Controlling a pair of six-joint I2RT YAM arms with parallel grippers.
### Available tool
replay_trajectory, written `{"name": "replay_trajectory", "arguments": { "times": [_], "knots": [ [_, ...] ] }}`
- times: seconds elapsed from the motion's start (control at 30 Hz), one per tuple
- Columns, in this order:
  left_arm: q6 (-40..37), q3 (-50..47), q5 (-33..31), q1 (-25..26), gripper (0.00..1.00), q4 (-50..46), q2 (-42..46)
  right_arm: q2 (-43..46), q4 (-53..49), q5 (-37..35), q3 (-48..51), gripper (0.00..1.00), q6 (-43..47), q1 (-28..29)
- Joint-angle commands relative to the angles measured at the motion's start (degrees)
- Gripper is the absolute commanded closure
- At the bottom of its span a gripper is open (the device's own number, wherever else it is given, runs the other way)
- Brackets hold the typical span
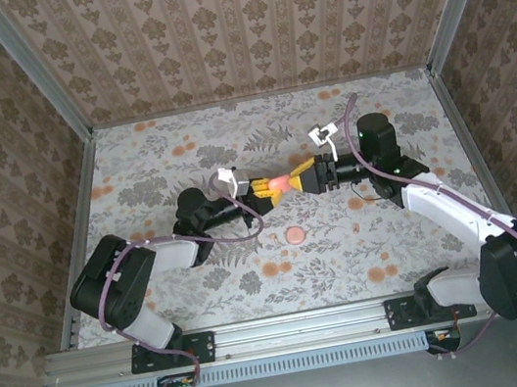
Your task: Insert wireless bluetooth earbuds into charging case
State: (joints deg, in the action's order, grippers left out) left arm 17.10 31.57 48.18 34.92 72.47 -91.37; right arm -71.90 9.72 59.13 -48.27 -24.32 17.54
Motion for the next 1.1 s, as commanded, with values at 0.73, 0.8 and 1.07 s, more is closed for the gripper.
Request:
{"name": "replay_trajectory", "arguments": {
  "times": [0.73,0.8,1.07],
  "knots": [
    [15.15,3.80,-15.49,-7.35,0.83,-64.90,12.67,-2.86,-20.33,-26.52,-3.08,0.49,-3.68,2.88],
    [15.07,4.90,-16.30,-8.42,0.82,-70.77,13.53,-3.51,-20.19,-26.96,-3.32,0.49,-3.83,3.51],
    [11.70,11.09,-13.12,-15.03,0.81,-86.37,8.33,-6.55,-20.28,-28.09,-5.24,0.49,-4.27,6.09]
  ]
}}
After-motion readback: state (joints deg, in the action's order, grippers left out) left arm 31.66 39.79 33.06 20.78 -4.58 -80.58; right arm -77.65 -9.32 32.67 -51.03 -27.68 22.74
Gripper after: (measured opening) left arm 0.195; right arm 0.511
